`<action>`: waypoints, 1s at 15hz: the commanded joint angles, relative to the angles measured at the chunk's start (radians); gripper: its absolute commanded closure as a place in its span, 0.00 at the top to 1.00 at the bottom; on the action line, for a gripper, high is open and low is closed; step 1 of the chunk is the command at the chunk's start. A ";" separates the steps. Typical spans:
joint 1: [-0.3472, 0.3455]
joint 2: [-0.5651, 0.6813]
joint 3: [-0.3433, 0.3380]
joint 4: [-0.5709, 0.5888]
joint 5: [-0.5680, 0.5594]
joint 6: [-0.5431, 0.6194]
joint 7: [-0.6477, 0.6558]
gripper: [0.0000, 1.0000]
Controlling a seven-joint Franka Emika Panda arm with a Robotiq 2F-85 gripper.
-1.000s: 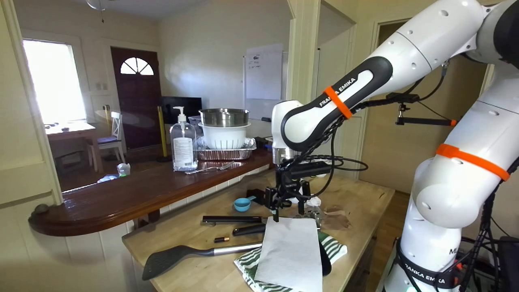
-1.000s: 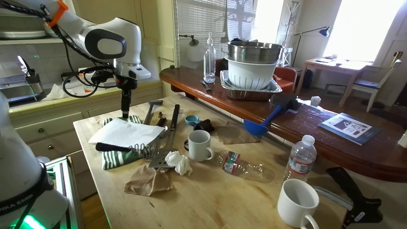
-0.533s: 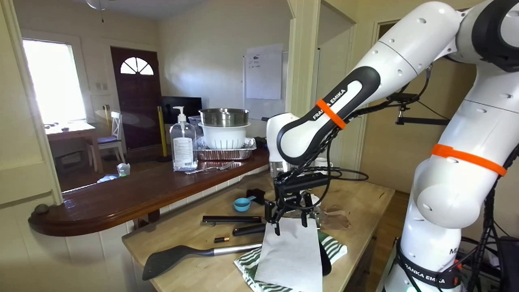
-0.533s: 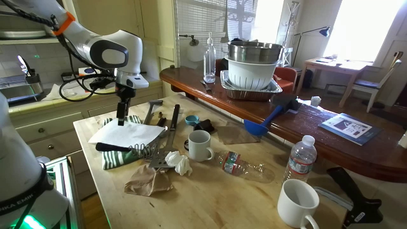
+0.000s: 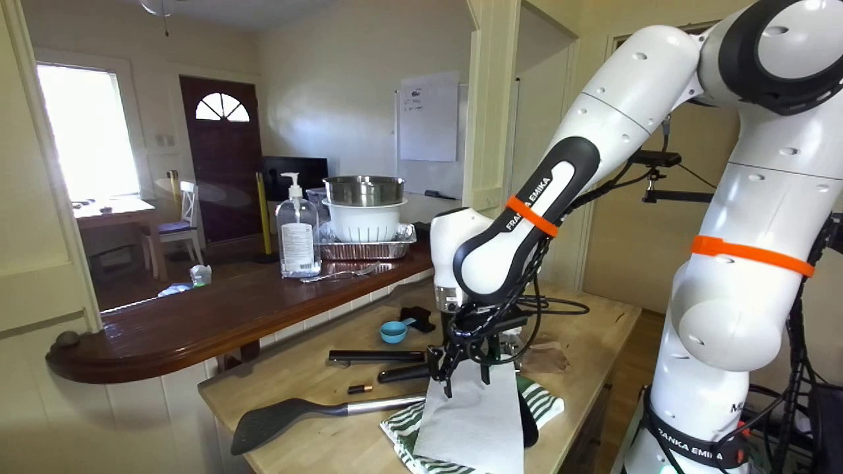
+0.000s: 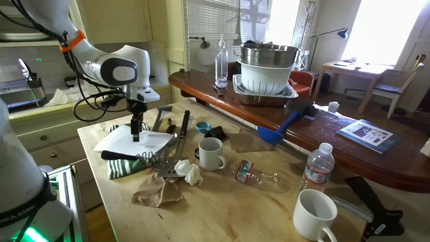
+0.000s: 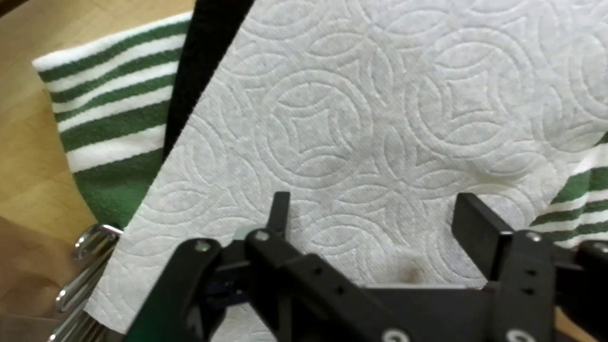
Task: Put the paper towel in the cup
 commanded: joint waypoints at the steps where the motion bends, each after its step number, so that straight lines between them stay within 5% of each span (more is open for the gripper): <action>1: 0.018 0.070 -0.001 -0.024 -0.065 0.122 0.049 0.83; 2: 0.023 0.085 -0.004 -0.026 -0.073 0.143 0.051 0.84; 4: 0.029 0.120 -0.008 -0.013 -0.104 0.170 0.067 0.59; 9: 0.050 0.079 -0.006 -0.028 -0.113 0.165 0.081 0.26; 13: 0.060 0.032 0.002 -0.029 -0.117 0.138 0.094 0.16; 15: 0.064 0.018 0.004 -0.019 -0.113 0.121 0.099 0.24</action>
